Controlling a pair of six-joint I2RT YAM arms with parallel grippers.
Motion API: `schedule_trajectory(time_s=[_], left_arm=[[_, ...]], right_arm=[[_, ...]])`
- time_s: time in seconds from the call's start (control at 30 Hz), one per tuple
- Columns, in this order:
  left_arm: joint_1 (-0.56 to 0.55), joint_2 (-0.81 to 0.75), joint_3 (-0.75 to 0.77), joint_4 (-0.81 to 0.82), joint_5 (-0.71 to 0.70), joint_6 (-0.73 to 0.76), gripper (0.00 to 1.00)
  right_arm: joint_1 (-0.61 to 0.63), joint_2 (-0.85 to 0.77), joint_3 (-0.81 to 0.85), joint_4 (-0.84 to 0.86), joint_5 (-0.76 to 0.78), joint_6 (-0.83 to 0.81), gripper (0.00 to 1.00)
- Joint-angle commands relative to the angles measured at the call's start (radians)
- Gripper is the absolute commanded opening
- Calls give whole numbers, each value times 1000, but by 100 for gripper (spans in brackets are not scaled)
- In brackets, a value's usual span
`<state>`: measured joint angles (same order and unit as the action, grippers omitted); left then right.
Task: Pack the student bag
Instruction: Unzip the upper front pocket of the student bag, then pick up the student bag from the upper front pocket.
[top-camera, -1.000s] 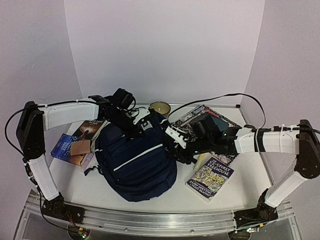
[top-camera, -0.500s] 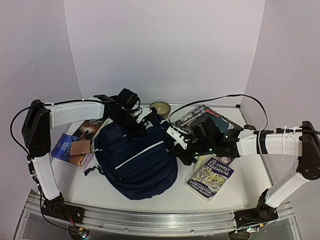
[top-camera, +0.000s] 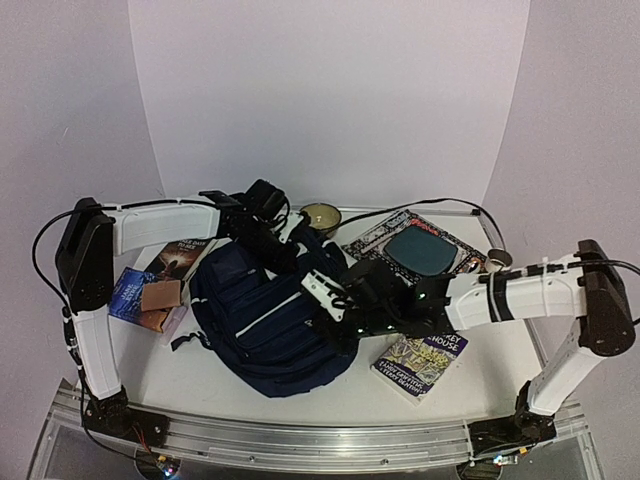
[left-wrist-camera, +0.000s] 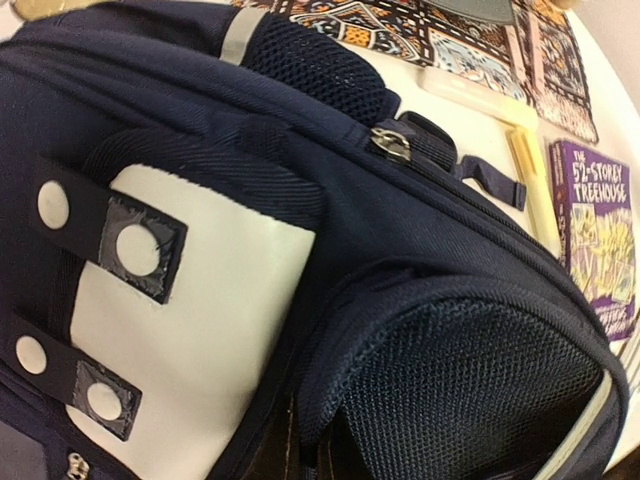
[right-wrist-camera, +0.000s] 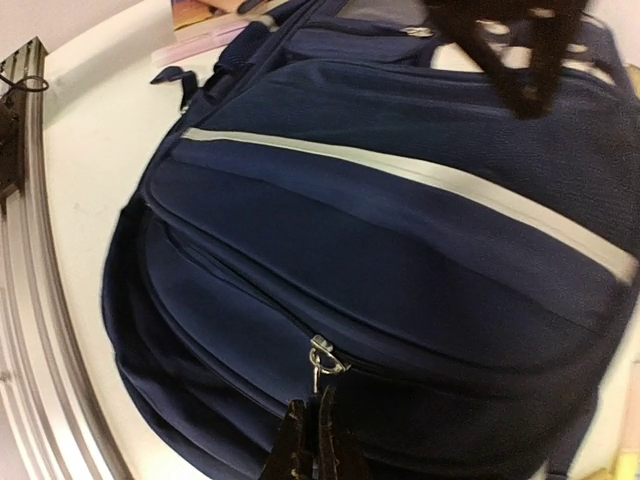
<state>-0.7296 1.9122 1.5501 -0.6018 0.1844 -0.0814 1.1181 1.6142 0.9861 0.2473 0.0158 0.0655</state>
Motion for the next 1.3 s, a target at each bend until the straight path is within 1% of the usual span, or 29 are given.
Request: schedule_trajectory(time_s=[0.0, 0.1, 0.23, 0.33, 0.4, 0.47, 0.6, 0.67, 0.73, 0.77, 0.87, 0.97, 1.0, 1.13, 1.27], left_arm=[[31, -4, 65, 195, -76, -168, 0], [31, -9, 41, 239, -79, -206, 0], [30, -21, -4, 299, -61, -233, 0], [30, -31, -34, 325, -35, -197, 0], [30, -42, -59, 337, -25, -147, 0], [30, -55, -83, 342, -10, -101, 0], [30, -72, -109, 343, 22, -20, 0], [30, -78, -116, 343, 35, 7, 0], [30, -84, -117, 344, 53, 22, 0], [30, -87, -116, 344, 65, 27, 0], [30, -89, -110, 345, 92, 36, 0], [30, -88, -105, 344, 100, 43, 0], [30, -87, -103, 344, 102, 45, 0], [30, -82, -96, 344, 118, 47, 0], [30, -67, -84, 345, 132, 46, 0]], right_arm=[[110, 101, 104, -25, -50, 107, 0], [133, 152, 141, 6, -16, 163, 0], [139, 173, 135, 91, -16, 208, 0], [139, 163, 133, 95, 18, 211, 8], [137, 133, 116, 83, 50, 211, 11], [132, 88, 83, 71, 82, 219, 18], [95, -4, 14, 61, 86, 271, 32], [70, -34, -12, 61, 86, 314, 41], [35, -56, -38, 63, 78, 364, 46], [15, -62, -49, 67, 70, 391, 50], [-33, -58, -60, 90, 53, 474, 67], [-60, -28, -42, 106, 40, 545, 80], [-67, -17, -36, 107, 41, 570, 82], [-92, 14, -43, 150, 49, 660, 82], [-96, 49, -30, 205, 16, 694, 74]])
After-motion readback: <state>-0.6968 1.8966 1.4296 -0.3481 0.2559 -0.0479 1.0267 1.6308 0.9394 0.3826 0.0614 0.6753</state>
